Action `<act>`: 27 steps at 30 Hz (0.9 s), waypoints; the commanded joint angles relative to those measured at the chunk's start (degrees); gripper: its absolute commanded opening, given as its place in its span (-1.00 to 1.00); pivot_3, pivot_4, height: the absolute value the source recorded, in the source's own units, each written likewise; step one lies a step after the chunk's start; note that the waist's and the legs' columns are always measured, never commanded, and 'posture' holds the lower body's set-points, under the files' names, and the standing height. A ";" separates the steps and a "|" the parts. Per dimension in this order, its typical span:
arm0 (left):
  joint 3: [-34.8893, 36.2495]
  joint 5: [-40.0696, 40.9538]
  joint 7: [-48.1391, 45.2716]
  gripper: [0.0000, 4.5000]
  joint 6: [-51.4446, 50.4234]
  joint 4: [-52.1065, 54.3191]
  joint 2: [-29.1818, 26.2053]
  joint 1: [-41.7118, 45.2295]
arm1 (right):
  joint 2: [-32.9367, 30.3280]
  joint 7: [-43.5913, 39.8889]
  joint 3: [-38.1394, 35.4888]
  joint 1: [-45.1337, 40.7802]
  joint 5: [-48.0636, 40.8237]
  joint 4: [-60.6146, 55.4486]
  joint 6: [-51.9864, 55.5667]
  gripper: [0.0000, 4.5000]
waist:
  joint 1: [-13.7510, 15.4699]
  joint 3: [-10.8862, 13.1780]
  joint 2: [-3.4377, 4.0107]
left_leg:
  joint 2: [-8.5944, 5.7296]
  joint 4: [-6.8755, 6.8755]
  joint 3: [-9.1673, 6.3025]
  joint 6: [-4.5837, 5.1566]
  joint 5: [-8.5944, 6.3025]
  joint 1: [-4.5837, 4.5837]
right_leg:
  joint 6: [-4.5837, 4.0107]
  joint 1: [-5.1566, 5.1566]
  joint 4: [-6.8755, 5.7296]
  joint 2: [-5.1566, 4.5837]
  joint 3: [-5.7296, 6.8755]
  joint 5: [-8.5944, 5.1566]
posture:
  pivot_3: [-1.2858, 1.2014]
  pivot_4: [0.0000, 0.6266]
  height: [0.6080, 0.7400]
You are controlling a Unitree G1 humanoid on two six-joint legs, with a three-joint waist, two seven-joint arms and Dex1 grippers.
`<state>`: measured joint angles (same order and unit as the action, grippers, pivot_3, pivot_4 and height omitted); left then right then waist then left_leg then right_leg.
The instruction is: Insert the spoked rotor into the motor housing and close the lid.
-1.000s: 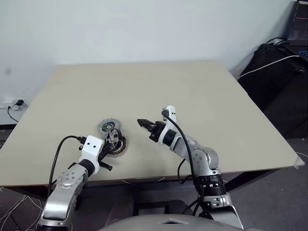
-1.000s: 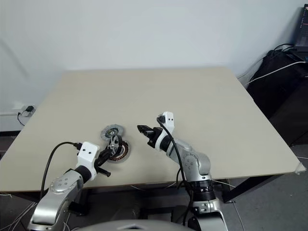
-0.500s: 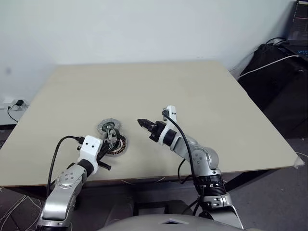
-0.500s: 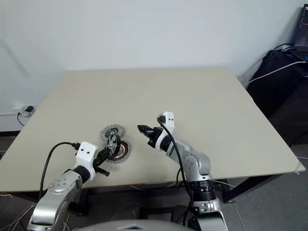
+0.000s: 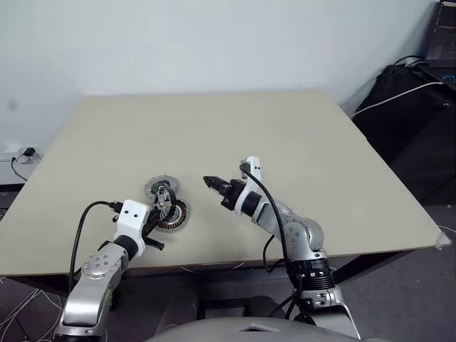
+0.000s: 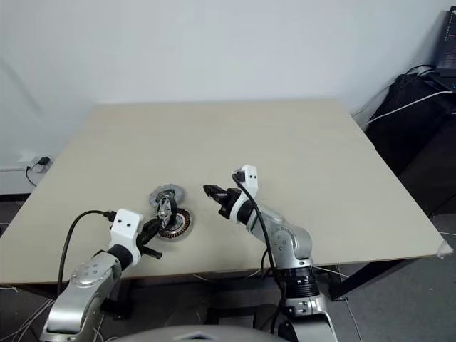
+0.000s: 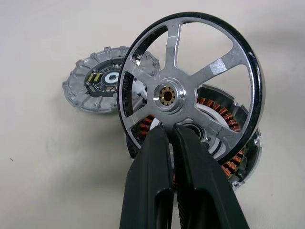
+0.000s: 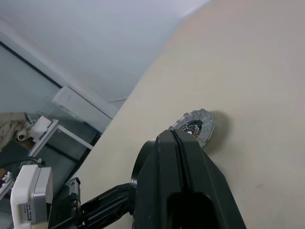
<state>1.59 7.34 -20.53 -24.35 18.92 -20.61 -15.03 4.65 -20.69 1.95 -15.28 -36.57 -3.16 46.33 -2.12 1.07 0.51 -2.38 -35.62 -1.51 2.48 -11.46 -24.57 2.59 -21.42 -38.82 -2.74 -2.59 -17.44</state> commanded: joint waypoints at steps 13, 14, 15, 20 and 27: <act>0.36 -0.29 -0.54 -0.99 -0.20 3.18 -0.89 -0.31 | 1.24 -0.29 0.09 -0.81 -0.92 -1.92 -1.25 -1.00 | 0.00 0.00 0.00 | 0.00 0.00 0.00 0.00 0.00 0.00 | -0.02 0.00 0.00 -0.01 0.00 -0.01 | 0.03 -1.00 1.00; 0.34 -0.29 -0.53 -0.99 -0.21 3.15 -0.85 -0.27 | 1.22 -0.29 0.07 -0.83 -0.91 -1.88 -1.27 -1.00 | 0.00 0.00 0.00 | 0.00 0.00 0.00 0.00 0.00 0.00 | -0.02 0.00 0.00 -0.01 0.00 -0.01 | 0.03 -1.00 1.00; 0.31 -0.35 -0.47 -0.99 -0.14 3.10 -0.82 -0.26 | 1.20 -0.27 0.06 -0.81 -0.90 -1.95 -1.26 -1.00 | 0.01 0.00 0.00 | 0.00 0.00 0.00 0.00 0.00 0.00 | -0.02 0.00 0.00 -0.01 0.00 -0.01 | 0.03 -1.00 1.00; 0.36 -0.75 -0.07 -0.99 0.31 2.90 -0.61 0.06 | 1.02 -0.20 -0.10 -0.84 -0.89 -2.11 -1.25 -1.00 | 0.00 0.00 0.00 | 0.00 0.00 0.00 0.00 0.00 0.00 | -0.01 0.00 0.00 0.00 0.00 -0.01 | 0.03 -1.00 1.00; 1.11 -0.21 -0.13 -0.73 0.09 3.54 -0.54 0.25 | 0.93 -0.30 -0.18 -1.03 -0.87 -1.96 -1.29 -1.00 | 0.00 0.00 0.00 | 0.00 0.00 0.00 0.00 0.00 0.00 | -0.01 0.00 0.00 0.00 0.00 0.00 | 0.03 -1.00 1.00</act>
<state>1.65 6.85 -20.88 -24.75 19.25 -20.86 -15.52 4.64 -20.69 1.89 -15.29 -36.57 -3.16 46.30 -2.12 1.07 0.51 -2.38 -35.62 -1.50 2.47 -11.46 -24.57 2.59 -21.42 -38.82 -2.74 -2.59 -17.43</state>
